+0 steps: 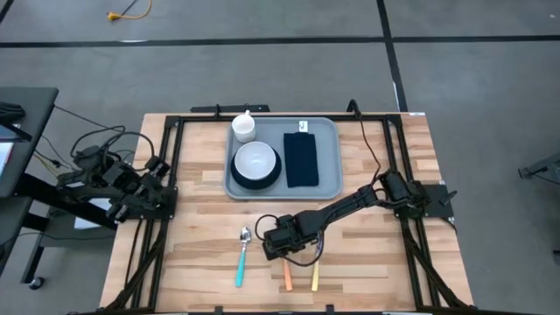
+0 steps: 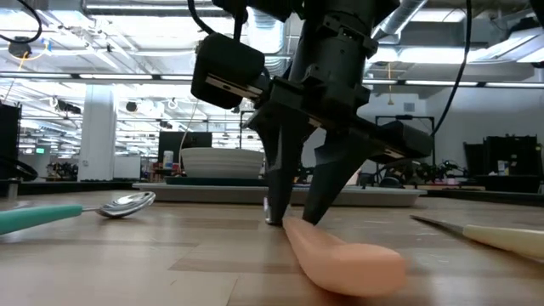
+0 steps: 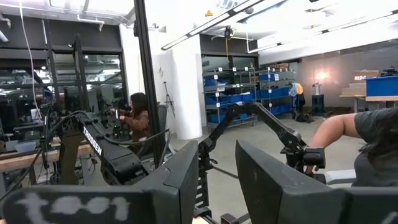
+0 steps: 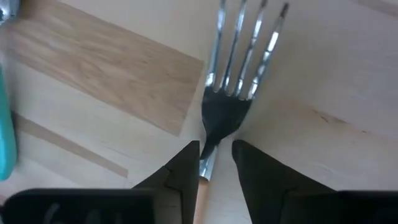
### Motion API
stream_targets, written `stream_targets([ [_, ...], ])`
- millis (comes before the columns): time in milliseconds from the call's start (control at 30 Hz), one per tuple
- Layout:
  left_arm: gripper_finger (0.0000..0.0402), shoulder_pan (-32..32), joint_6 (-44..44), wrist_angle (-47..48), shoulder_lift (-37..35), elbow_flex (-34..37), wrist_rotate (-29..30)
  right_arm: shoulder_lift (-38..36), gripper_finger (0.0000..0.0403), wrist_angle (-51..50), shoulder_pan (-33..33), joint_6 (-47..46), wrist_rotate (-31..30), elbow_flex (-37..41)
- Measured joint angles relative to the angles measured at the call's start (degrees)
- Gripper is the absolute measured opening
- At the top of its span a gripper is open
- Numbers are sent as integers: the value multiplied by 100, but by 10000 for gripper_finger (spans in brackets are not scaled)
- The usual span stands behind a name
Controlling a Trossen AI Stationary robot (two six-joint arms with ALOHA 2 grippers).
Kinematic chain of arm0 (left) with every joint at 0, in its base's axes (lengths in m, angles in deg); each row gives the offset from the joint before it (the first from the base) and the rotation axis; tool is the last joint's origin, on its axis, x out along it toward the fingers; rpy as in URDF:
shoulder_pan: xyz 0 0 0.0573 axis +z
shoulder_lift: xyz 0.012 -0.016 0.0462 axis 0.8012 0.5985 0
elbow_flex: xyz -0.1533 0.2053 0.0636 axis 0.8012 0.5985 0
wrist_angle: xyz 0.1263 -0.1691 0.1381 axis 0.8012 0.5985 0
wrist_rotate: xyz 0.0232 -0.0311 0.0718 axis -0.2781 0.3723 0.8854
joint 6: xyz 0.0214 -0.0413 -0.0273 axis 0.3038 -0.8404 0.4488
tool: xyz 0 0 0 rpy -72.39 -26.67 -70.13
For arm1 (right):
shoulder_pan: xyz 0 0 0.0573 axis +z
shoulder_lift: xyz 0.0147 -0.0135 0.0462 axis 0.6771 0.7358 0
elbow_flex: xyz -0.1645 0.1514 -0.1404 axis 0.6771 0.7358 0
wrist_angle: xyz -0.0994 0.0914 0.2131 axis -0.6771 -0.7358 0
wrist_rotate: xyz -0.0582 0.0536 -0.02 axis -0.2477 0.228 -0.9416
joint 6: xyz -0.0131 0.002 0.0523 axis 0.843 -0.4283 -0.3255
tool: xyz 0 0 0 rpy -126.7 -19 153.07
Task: Set up tray
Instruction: Put the orange fork on the dark blue napkin
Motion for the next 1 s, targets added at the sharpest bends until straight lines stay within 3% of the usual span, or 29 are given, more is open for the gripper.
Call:
stream_targets([
  [433,98,0,-1,0,0,0,-4,-7,64,-486,-144,37,154,0],
  [733,98,2,-1,0,0,-2,-9,-15,9,-612,-156,43,70,0],
  [1000,98,0,-1,0,0,-2,-8,-20,9,-600,-158,0,47,-27],
])
